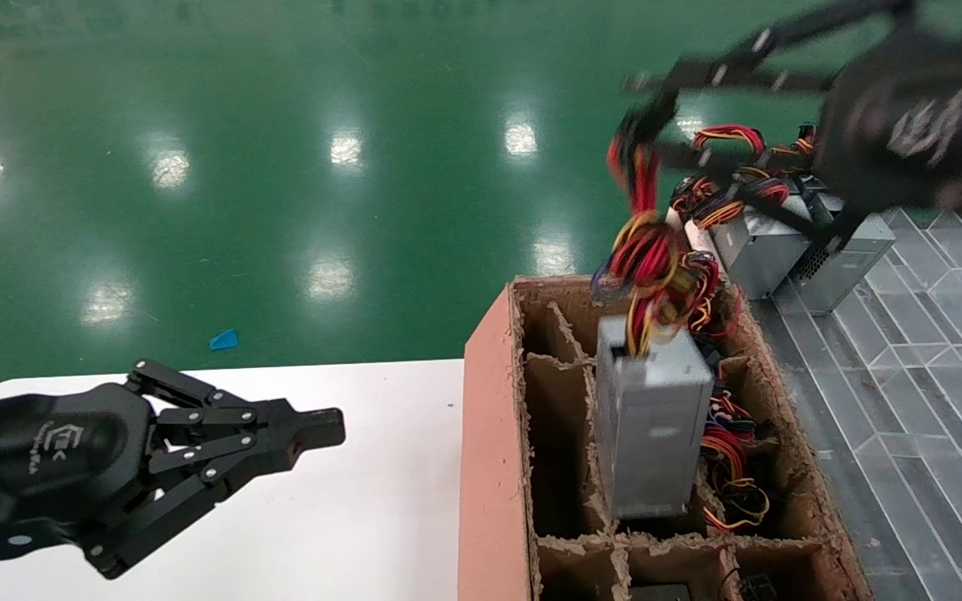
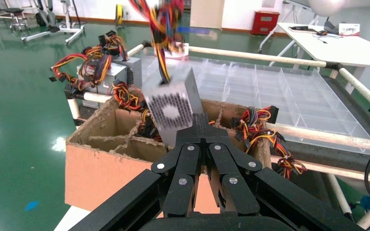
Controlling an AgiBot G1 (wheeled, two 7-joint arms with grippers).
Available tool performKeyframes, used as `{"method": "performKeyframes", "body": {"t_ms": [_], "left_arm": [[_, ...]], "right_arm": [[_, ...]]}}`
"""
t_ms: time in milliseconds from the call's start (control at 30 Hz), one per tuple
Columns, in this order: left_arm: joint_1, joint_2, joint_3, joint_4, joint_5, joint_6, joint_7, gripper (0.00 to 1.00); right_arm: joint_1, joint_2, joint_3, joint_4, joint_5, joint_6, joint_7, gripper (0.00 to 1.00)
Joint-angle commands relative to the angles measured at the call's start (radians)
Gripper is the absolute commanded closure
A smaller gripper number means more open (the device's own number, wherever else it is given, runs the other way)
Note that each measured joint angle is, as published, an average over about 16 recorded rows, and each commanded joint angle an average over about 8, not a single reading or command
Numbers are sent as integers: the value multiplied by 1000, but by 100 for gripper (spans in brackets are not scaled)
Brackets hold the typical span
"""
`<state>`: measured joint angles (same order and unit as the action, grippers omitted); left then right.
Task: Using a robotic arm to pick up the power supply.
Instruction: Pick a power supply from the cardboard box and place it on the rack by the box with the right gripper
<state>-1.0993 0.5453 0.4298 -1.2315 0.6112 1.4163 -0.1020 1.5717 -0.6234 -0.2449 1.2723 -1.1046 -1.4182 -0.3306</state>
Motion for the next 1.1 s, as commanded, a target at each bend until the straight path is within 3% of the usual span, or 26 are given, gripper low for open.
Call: {"method": "performKeyframes", "body": {"t_ms": [33,667,1100], "left_arm": [[0,0,0,0,0,0,0,100],[0,0,0,0,0,0,0,100],[0,0,0,0,0,0,0,100]], "right_arm": [[13,3,12,-10,13,0,-10,100],[208,38,65,-320,-18,-5,-165,100],[292,182,92,-556,-81,4,-245,100]]}}
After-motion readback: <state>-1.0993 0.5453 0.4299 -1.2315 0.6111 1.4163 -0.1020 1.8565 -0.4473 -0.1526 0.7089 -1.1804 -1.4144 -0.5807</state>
